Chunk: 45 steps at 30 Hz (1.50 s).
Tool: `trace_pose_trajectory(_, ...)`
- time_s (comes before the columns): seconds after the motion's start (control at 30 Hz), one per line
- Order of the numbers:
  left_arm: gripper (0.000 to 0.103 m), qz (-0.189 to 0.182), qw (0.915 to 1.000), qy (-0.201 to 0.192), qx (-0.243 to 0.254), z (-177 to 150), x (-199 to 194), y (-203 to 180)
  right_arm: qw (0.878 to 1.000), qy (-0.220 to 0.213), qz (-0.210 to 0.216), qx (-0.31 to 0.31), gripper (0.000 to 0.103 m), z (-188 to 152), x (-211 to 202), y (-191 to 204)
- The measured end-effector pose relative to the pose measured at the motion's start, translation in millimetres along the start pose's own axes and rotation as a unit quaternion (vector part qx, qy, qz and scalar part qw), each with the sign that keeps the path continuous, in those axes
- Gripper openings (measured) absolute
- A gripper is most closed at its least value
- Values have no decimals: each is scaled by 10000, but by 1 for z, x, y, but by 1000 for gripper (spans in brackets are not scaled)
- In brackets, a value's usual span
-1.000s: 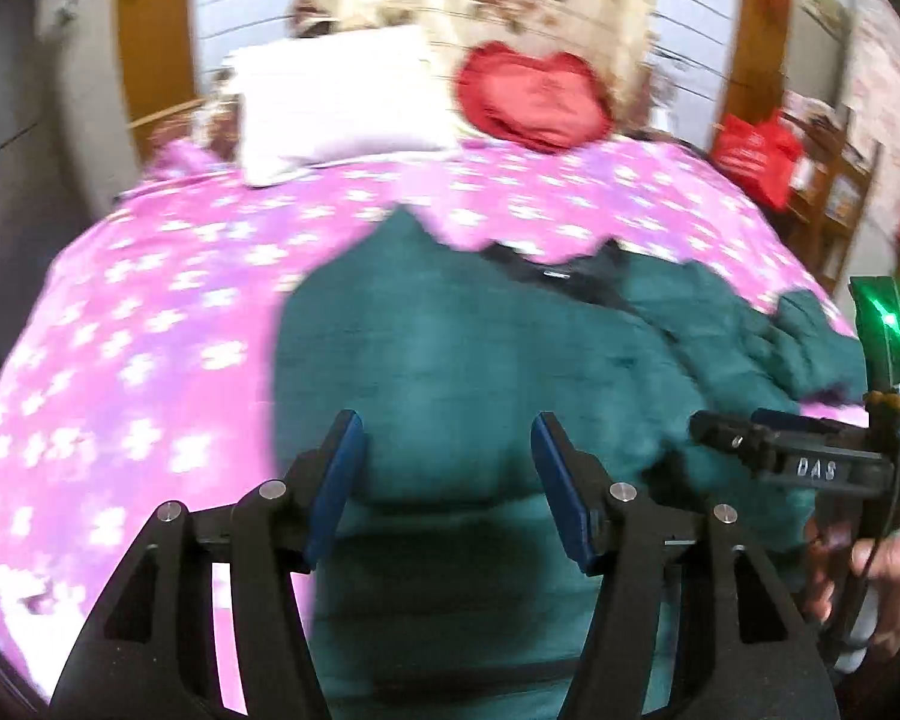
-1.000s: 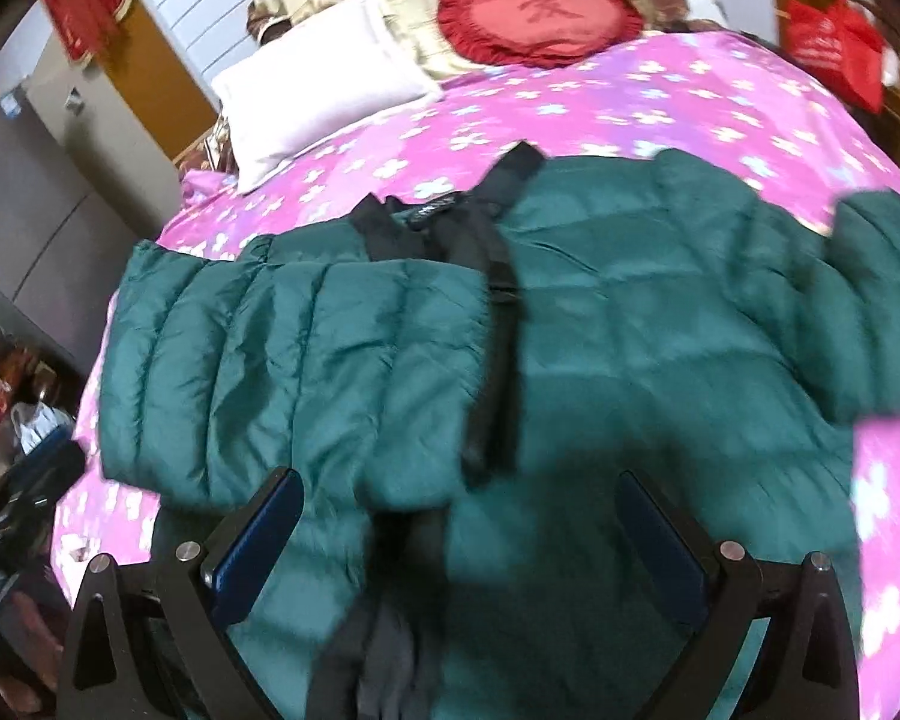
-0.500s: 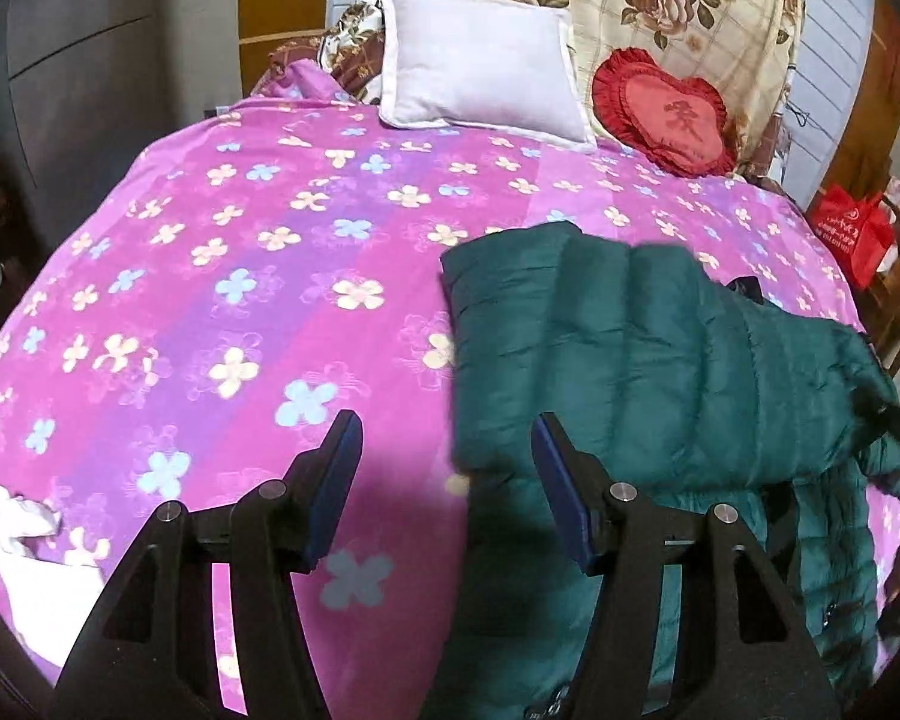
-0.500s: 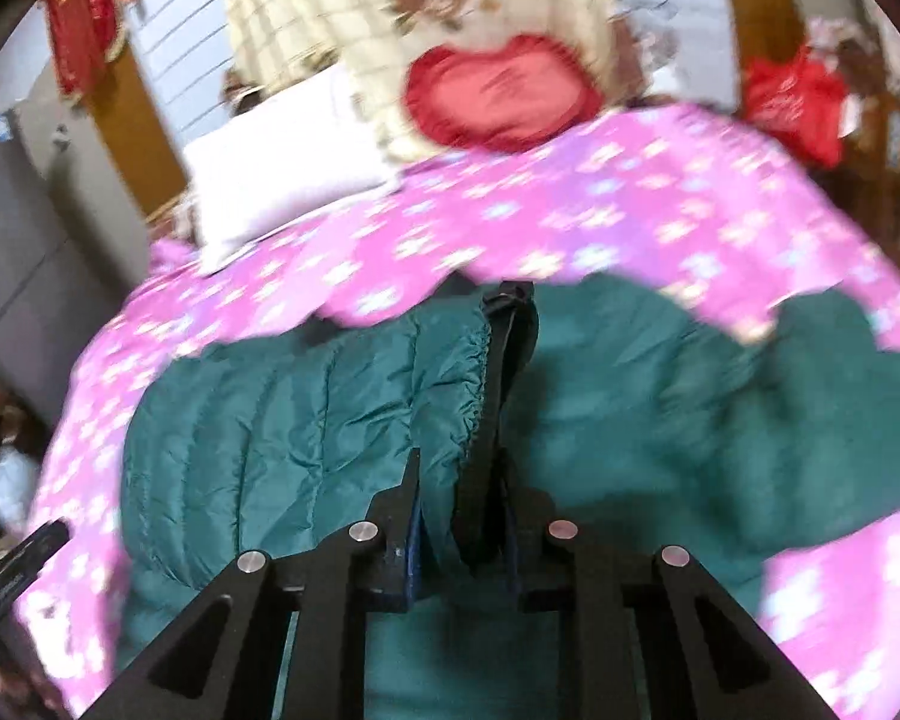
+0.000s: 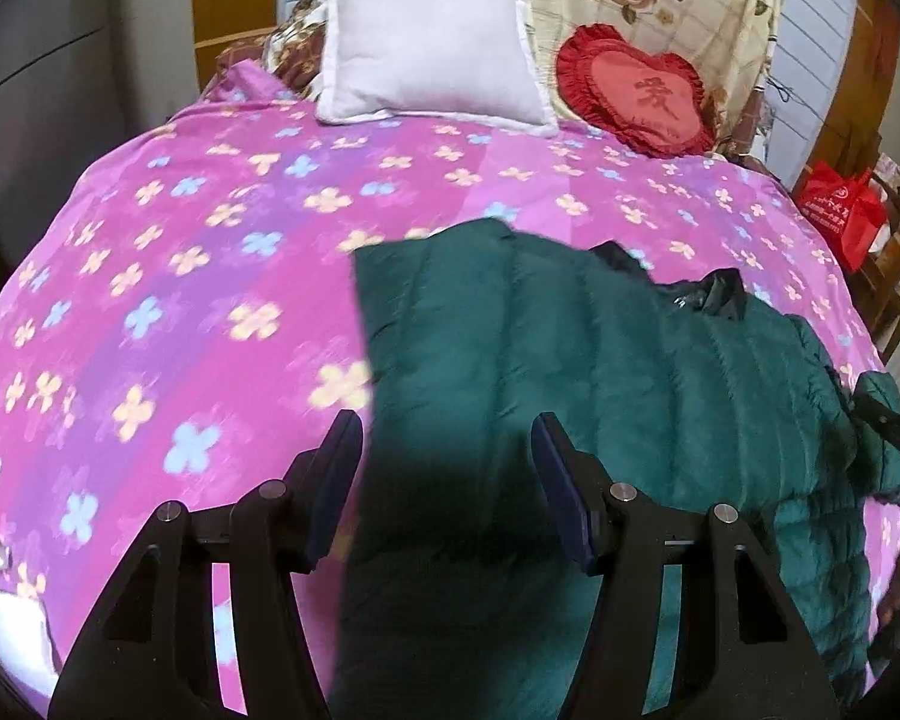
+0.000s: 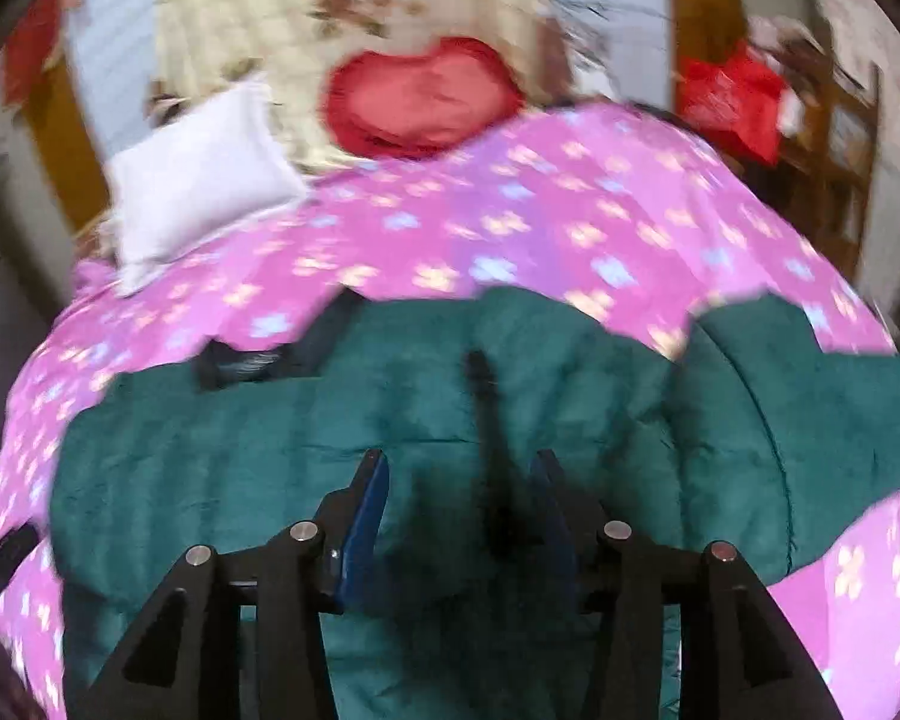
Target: Fold large clothes
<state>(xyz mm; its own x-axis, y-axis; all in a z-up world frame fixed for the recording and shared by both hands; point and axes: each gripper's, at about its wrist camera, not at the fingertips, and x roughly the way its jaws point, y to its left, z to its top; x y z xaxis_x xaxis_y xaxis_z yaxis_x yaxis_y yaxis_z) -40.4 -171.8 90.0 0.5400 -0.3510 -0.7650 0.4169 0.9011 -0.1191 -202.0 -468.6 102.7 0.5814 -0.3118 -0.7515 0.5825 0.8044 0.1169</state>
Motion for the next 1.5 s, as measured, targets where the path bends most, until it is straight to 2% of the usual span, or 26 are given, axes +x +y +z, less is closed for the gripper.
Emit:
trace_pose_trajectory(0.1, 59, -32, 10000, 29, 47, 4, 13, -15, 9971, 336, 482, -474, 47, 2, 14, 30)
trace_pose_trajectory(0.17, 59, 10, 9999, 103, 74, 5, 25, -22, 9947, 626, 623, -522, 47, 0, 37, 43)
trace_pose_trajectory(0.33, 59, 174, 9995, 229, 89, 4, 46, -30, 9954, 803, 375, -361, 47, 2, 88, 41)
trace_pose_trajectory(0.47, 61, 221, 9994, 223, 129, 1, 52, -31, 9944, 885, 375, -442, 47, 5, 98, 42)
trace_pose_trajectory(0.57, 61, 256, 9992, 251, 156, -1, 54, -32, 9932, 965, 382, -521, 47, 9, 78, 41)
trace_pose_trajectory(0.67, 62, 242, 9992, 248, 197, -2, 54, -33, 9945, 668, 410, -701, 47, 4, 43, 39)
trace_pose_trajectory(0.73, 63, 204, 9994, 238, 168, -3, 54, -31, 9934, 733, 273, -838, 47, -8, 39, 38)
trace_pose_trajectory(0.8, 63, 172, 9996, 189, 131, -5, 53, -30, 9915, 987, 75, -841, 47, -22, 55, 33)
trace_pose_trajectory(0.93, 63, 175, 9996, 147, 184, -9, 47, -32, 9928, 968, 275, -645, 47, -31, 57, 24)
trace_pose_trajectory(1.03, 63, 3, 9999, 140, 21, -8, 25, -31, 9941, 842, 477, -496, 47, -32, 32, 17)
trace_pose_trajectory(1.1, 63, -96, 10000, 26, -5, -9, 9, -34, 9956, 669, 388, -527, 47, -35, 13, 12)
trace_pose_trajectory(1.2, 63, -236, 9997, -31, 66, -12, -10, -46, 9970, 547, 253, -494, 51, -43, -10, 0)
trace_pose_trajectory(1.3, 63, -415, 9990, -33, 167, -20, -26, -61, 9979, 503, 195, -353, 62, -52, -28, -18)
trace_pose_trajectory(1.5, 63, -578, 9976, 81, 386, -39, -38, -92, 9990, 323, -104, -280, 64, -65, -55, -51)
